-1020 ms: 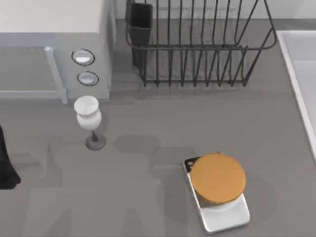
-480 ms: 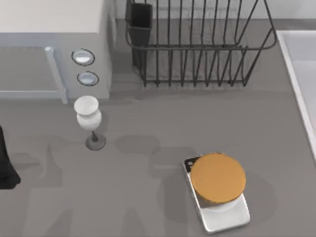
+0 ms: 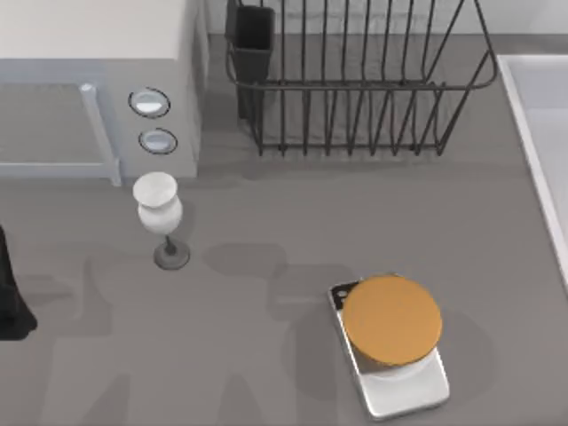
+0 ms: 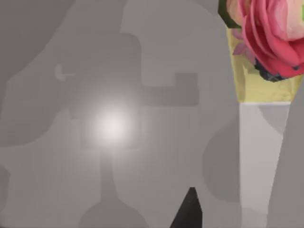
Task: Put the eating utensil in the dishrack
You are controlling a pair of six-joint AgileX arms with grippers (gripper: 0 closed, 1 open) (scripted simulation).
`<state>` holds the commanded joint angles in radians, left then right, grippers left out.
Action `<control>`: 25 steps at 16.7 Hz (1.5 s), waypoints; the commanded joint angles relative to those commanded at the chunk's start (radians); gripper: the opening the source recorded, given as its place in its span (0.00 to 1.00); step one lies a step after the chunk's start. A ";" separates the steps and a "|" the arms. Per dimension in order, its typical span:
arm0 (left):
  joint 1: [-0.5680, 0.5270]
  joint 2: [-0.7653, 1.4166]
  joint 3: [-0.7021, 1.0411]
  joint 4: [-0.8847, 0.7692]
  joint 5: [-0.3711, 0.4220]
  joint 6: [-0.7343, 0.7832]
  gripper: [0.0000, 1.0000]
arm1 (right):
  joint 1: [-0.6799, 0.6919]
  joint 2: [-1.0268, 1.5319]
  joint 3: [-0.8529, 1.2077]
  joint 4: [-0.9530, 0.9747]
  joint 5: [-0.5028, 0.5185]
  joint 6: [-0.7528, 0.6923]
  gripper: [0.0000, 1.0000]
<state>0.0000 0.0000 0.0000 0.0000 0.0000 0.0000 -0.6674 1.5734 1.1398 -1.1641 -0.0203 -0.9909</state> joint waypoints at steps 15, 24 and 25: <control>0.000 0.000 0.000 0.000 0.000 0.000 1.00 | 0.035 -0.094 0.298 -0.322 0.024 0.032 0.00; 0.000 0.000 0.000 0.000 0.000 0.000 1.00 | 0.618 -0.060 0.337 0.159 0.408 0.367 0.00; 0.000 0.000 0.000 0.000 0.000 0.000 1.00 | 0.715 -0.058 0.337 0.237 0.464 0.420 0.00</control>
<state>0.0000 0.0000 0.0000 0.0000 0.0000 0.0000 0.0473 1.5155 1.4764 -0.9273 0.4440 -0.5704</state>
